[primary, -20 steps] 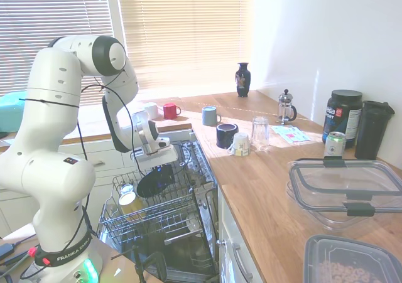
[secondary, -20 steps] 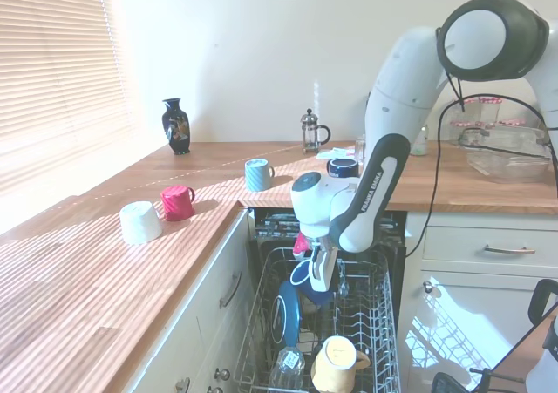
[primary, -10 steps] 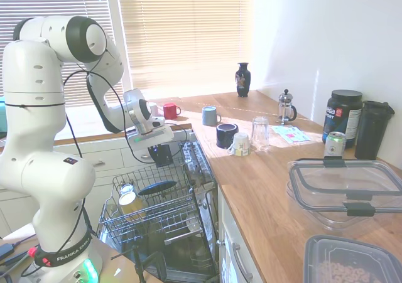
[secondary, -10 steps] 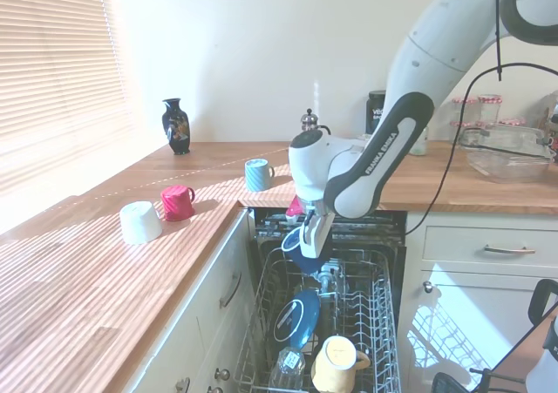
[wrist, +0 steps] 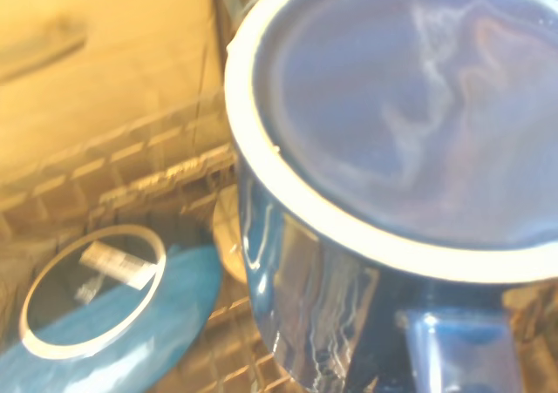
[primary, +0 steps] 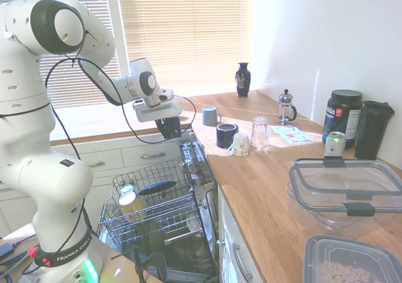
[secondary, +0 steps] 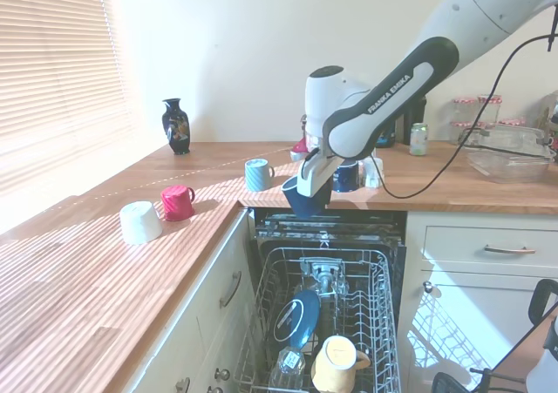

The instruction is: Unload the blue mug from the dishwasher

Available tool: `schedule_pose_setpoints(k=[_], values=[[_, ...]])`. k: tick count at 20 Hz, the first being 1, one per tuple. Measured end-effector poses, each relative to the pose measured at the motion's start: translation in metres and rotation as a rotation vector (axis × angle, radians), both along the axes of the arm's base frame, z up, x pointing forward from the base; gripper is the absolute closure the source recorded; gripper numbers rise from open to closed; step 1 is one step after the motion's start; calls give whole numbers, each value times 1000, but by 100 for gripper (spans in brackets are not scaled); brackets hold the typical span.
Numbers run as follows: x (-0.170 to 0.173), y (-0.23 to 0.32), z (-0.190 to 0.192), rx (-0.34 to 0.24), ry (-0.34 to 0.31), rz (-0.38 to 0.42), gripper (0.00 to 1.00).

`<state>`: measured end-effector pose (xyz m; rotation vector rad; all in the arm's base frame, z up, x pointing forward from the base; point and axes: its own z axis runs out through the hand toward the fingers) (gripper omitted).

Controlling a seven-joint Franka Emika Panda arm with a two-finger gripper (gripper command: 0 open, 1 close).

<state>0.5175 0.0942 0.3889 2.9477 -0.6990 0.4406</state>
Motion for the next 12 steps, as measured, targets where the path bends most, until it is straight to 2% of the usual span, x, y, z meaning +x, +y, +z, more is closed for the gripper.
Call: schedule_pose_setpoints(k=[6, 12], values=[[17, -43, 17, 28, -6, -95, 100], [38, -58, 0, 32, 22, -132, 100]])
